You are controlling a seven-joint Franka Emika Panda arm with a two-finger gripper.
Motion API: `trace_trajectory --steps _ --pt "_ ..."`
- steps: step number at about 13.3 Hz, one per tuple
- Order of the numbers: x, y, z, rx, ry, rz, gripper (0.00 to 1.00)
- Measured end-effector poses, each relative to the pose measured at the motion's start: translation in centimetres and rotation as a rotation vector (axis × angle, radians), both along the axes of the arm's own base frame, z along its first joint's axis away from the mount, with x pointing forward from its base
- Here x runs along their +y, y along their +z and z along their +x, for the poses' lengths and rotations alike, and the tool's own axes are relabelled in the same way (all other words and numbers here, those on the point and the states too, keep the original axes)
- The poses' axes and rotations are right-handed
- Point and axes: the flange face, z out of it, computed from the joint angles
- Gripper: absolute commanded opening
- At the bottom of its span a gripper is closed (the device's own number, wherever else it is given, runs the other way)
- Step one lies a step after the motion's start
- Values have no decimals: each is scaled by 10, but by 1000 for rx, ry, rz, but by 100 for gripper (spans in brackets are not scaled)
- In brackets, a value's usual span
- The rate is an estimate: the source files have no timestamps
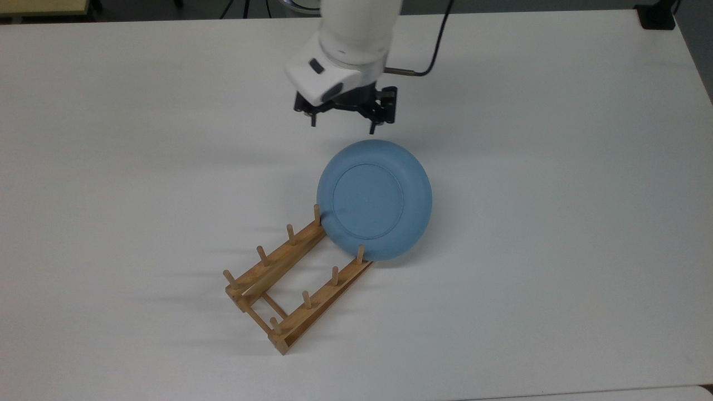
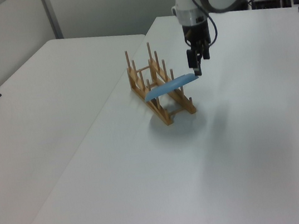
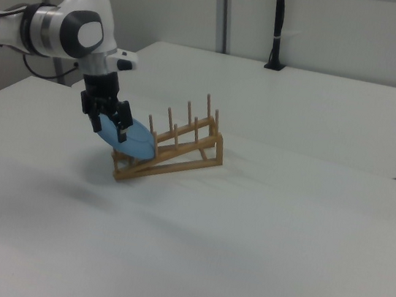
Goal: Place plate in plate rack
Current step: 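Lower the plate into the rack slot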
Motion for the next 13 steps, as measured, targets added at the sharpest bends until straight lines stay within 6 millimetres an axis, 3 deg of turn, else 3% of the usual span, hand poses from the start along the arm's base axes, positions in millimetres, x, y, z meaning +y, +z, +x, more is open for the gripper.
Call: trace_trajectory --steps 3,7,10,13 --pt "-20 6 2 -9 -26 3 100" --pt "-18 4 -1 10 6 8 100" --pt "-3 4 -7 59 24 64 100" --pt "34 4 -15 79 29 116 100"
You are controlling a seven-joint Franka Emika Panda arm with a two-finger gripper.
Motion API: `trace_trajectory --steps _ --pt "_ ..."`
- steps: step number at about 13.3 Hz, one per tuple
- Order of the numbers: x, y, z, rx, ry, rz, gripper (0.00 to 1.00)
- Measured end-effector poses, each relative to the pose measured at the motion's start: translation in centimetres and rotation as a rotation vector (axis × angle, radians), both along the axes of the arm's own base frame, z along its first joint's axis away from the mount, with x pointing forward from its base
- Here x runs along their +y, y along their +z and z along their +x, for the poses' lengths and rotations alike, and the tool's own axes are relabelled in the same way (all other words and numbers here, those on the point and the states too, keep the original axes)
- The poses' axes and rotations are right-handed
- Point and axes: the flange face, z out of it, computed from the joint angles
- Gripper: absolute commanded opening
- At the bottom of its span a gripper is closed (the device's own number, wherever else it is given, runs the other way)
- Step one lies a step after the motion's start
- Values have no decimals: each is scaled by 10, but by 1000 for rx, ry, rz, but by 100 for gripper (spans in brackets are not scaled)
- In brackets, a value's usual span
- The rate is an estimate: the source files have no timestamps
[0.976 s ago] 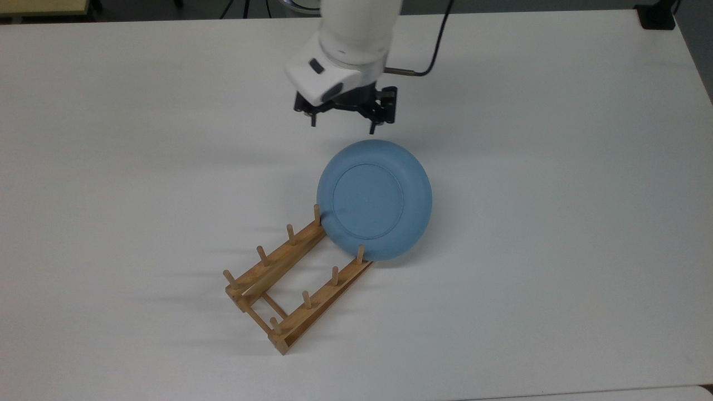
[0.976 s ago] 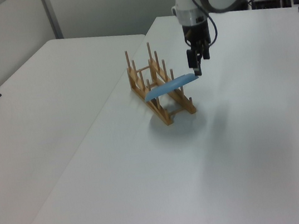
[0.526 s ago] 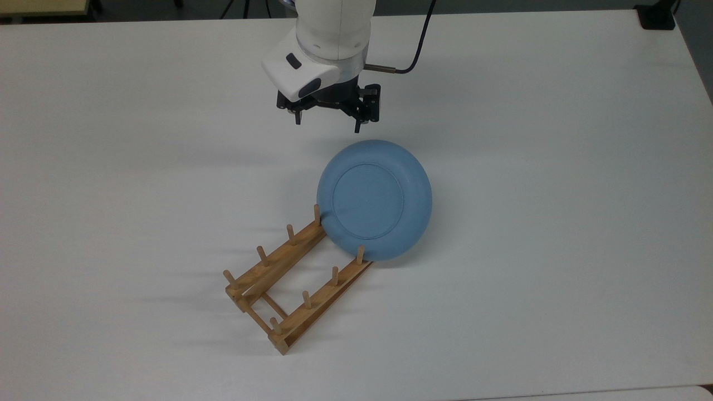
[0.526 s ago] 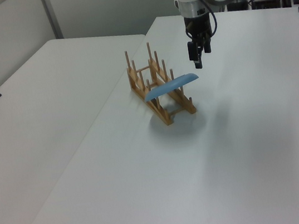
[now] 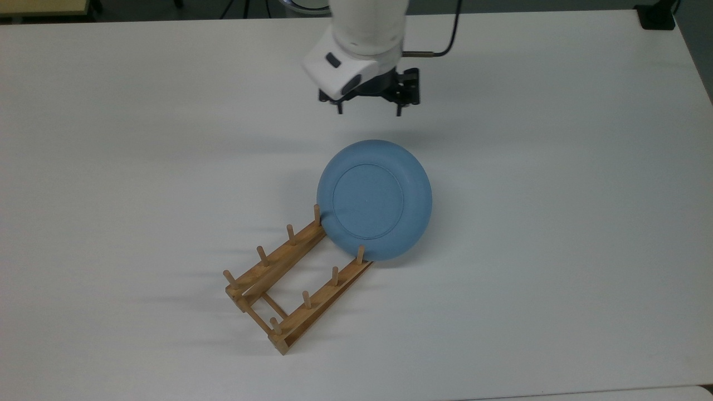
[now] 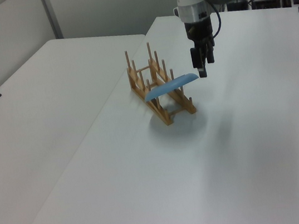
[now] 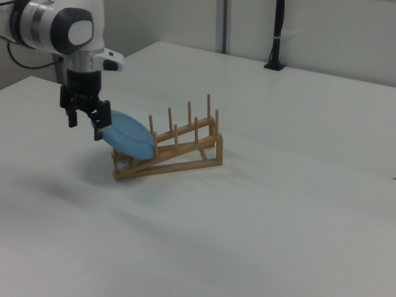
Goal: Place plate in plate rack
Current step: 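Lower the plate into the rack slot, then push the plate down into the slot and open the gripper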
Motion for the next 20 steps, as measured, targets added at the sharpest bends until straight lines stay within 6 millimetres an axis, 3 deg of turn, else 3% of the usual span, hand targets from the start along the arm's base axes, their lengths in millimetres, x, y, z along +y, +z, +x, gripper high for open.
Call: trace_trajectory --steps 5,8,11,15,20 --pt "49 -32 7 -46 -258 -6 100" --pt "55 -42 20 -132 -433 -16 100" --pt "53 -38 30 -233 -524 -29 100" --pt "43 -23 40 -317 -539 -34 100" --pt "-14 4 63 -438 -614 -38 100"
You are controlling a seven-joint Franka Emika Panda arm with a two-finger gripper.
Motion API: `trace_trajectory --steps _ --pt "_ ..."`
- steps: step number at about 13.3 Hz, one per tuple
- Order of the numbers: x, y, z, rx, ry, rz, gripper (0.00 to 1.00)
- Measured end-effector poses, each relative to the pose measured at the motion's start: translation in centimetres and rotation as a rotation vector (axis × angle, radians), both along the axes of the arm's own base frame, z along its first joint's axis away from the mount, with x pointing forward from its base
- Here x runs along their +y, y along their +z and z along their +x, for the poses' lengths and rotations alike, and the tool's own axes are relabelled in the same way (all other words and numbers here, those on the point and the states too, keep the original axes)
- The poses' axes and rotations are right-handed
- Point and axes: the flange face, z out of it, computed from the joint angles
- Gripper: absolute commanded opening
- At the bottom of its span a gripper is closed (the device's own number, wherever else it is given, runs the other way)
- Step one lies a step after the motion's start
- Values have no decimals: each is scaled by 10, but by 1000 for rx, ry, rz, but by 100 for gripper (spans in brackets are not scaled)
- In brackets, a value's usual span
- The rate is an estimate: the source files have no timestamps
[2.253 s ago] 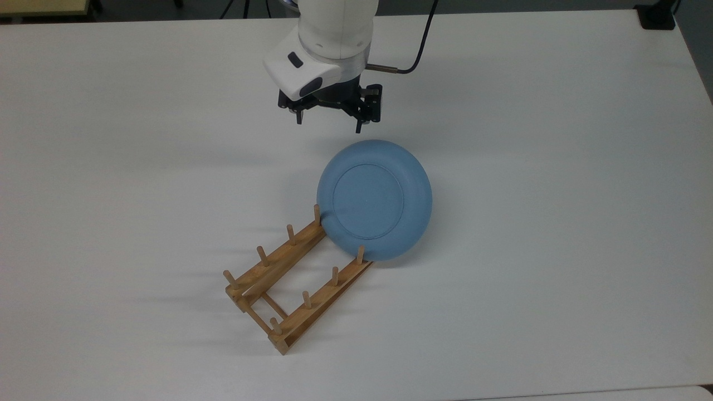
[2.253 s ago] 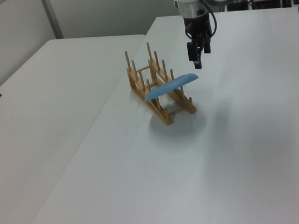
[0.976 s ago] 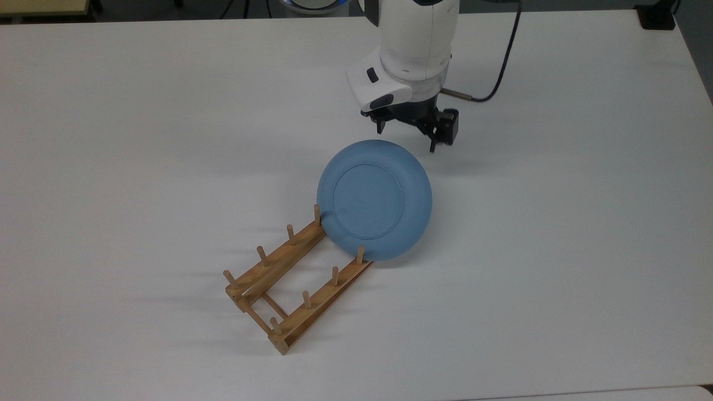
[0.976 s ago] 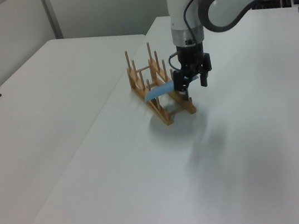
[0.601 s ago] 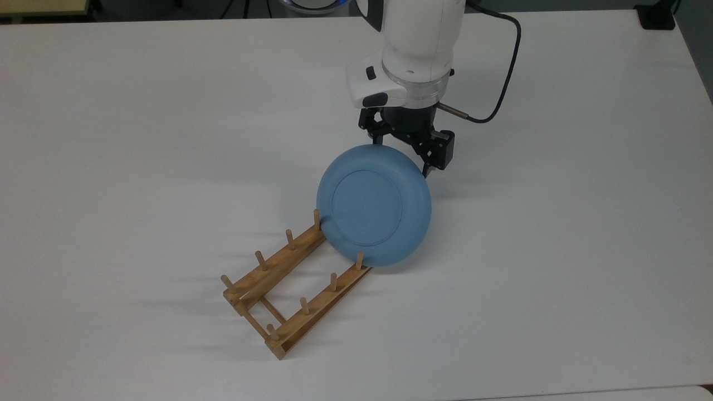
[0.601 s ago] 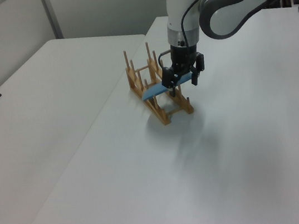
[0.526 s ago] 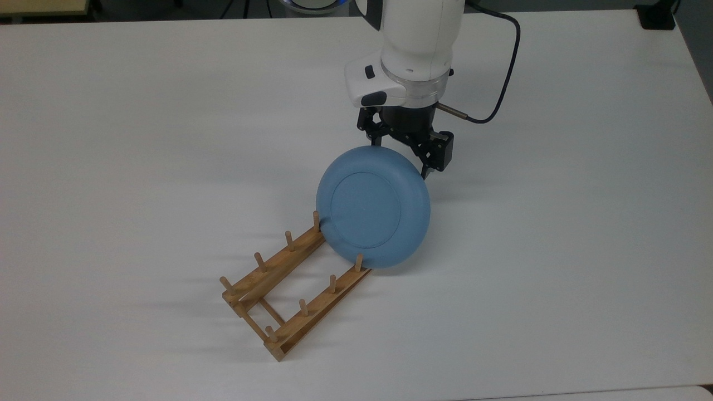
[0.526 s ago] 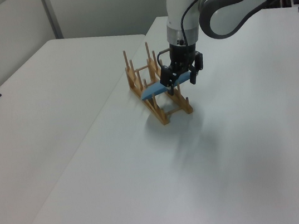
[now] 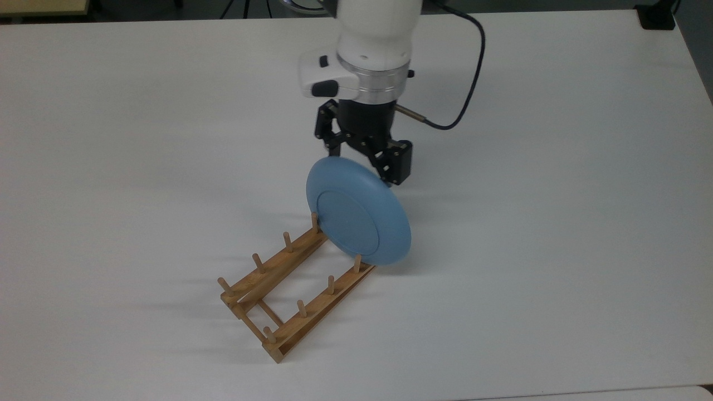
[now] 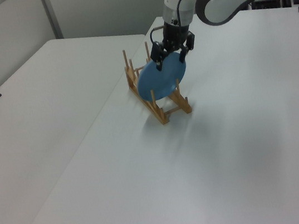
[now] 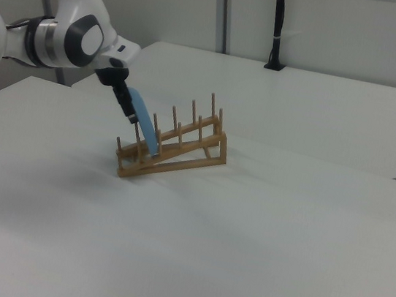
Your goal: Place plate in plate rack
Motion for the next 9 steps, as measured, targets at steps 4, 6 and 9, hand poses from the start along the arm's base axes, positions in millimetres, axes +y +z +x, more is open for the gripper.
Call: trace_trajectory --steps 4,6,9 --pt "-31 7 8 -53 -40 -13 100" --pt "-37 10 10 -65 -45 -27 100" --pt "-37 12 11 -69 -18 -45 100"
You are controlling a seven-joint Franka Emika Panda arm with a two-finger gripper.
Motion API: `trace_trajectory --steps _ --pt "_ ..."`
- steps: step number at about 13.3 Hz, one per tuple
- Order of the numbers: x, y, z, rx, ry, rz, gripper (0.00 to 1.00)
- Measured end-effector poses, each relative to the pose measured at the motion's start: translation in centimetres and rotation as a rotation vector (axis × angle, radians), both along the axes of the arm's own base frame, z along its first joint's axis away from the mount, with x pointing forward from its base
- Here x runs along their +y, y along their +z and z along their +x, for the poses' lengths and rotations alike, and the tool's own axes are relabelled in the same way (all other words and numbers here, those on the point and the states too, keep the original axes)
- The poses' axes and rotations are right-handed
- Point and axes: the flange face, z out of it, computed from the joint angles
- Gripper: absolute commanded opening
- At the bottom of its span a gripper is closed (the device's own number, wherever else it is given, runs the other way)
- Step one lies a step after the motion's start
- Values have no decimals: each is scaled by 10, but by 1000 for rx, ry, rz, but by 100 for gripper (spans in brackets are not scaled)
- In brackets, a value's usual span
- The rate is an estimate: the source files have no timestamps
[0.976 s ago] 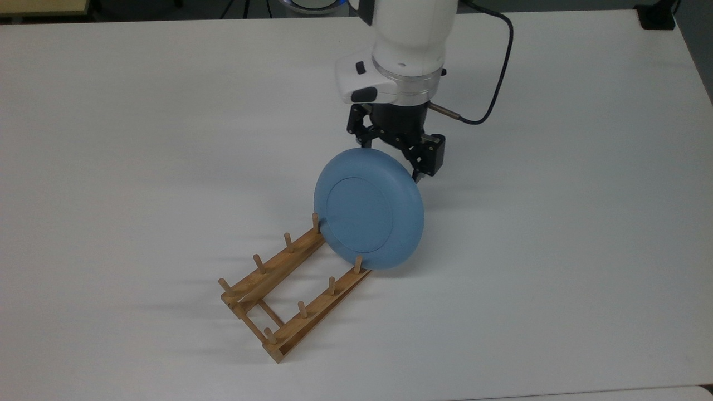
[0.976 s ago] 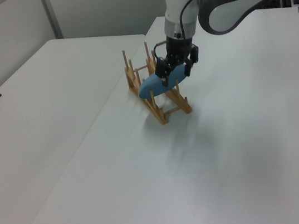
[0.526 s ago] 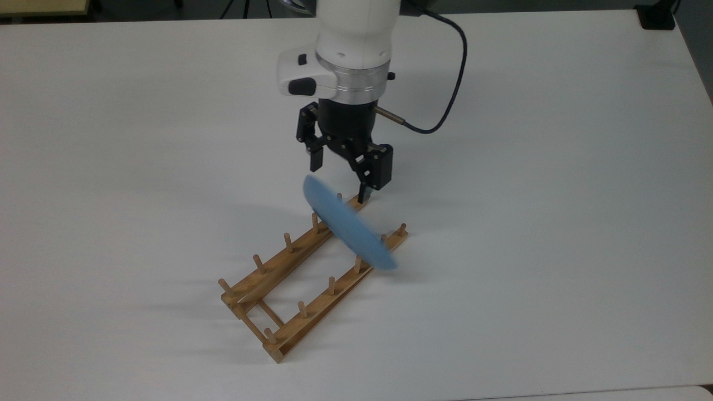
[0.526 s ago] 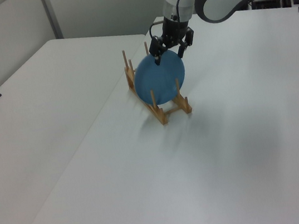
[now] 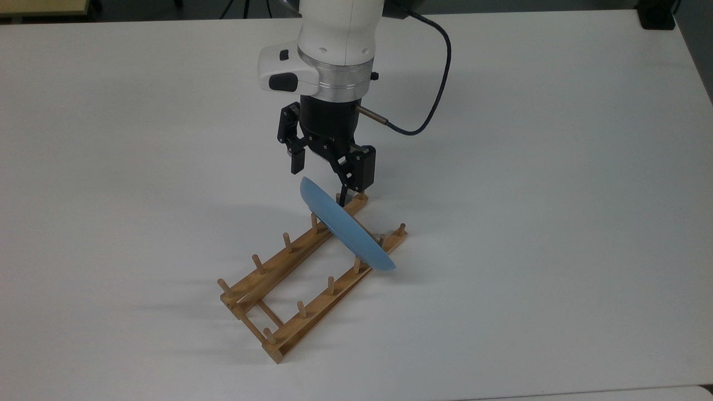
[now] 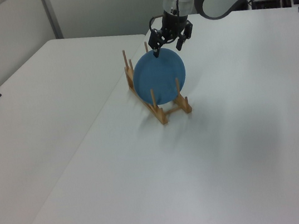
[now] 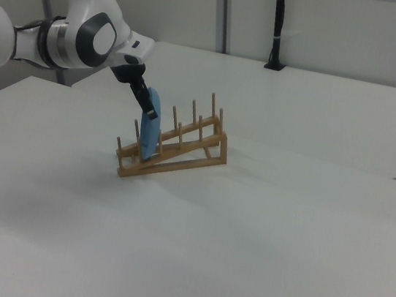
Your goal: Place plate in plate rack
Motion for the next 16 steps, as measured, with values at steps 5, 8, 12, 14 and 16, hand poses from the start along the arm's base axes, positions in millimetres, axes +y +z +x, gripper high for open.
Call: trace_trajectory --steps 5,8,12,14,16 --pt "14 -21 -22 255 204 19 100" --pt "4 0 -48 393 369 8 100" --pt "-69 66 -84 435 494 6 100" --pt "-103 94 -103 439 477 9 100" --pt "-117 110 -121 464 471 -32 100"
